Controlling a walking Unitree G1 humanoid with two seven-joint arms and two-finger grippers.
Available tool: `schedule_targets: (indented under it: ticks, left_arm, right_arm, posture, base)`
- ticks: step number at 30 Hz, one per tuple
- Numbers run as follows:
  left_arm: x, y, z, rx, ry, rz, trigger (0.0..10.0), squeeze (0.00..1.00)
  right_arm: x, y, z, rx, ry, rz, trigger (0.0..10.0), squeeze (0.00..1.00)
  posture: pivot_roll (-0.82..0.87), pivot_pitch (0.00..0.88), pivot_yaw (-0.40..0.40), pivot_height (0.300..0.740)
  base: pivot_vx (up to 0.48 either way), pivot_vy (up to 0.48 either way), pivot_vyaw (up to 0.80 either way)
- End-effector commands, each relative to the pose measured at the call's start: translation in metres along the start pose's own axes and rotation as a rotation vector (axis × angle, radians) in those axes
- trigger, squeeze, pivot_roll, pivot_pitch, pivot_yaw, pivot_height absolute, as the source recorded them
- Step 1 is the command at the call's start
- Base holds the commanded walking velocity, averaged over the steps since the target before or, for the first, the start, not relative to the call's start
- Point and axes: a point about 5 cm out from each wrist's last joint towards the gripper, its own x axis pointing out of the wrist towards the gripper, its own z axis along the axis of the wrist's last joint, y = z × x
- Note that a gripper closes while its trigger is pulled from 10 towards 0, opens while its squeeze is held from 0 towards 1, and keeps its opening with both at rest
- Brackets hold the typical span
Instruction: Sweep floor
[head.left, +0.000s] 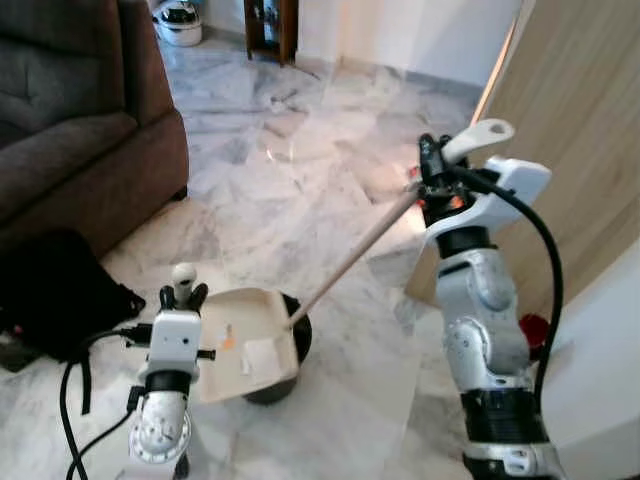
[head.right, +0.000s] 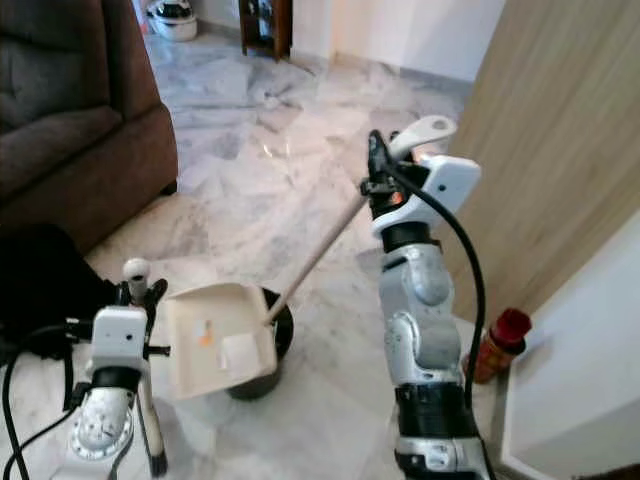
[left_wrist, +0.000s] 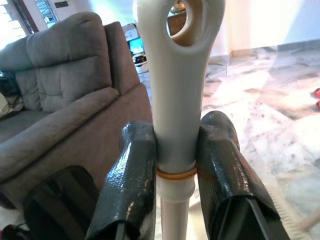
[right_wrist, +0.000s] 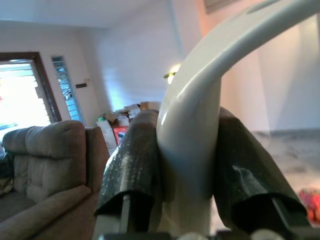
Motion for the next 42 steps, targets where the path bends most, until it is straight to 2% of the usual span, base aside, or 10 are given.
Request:
schedule_targets:
  ticks: [1,10,38,42]
  left_arm:
    - [0.002,0.004,0.006,0.012,-0.036,0.014,10.0,0.0]
    - [0.002,0.003,0.006,0.011,-0.037,0.017,10.0,0.0]
    - [0.002,0.005,0.007,0.01,-0.043,0.019,10.0,0.0]
    - [0.001,0.004,0.008,0.001,-0.054,0.014,10.0,0.0]
  right_arm:
    - [0.005,0.01,0.012,0.016,-0.063,0.037,10.0,0.0]
    - [0.005,0.014,0.013,0.001,-0.067,0.06,10.0,0.0]
    - [0.005,0.02,0.014,0.026,-0.073,0.086,10.0,0.0]
    - [0.003,0.025,0.014,0.047,-0.076,0.099,10.0,0.0]
  posture:
    - [0.17,0.051,-0.06,0.74]
    - [0.17,0.051,-0.061,0.74]
    - [0.18,0.055,-0.062,0.74]
    - [0.17,0.055,-0.061,0.74]
  base:
    - [0.296,0.0,0.0]
    - [0.293,0.0,0.3]
    - [0.294,0.0,0.0]
    - [0.072,0.0,0.0]
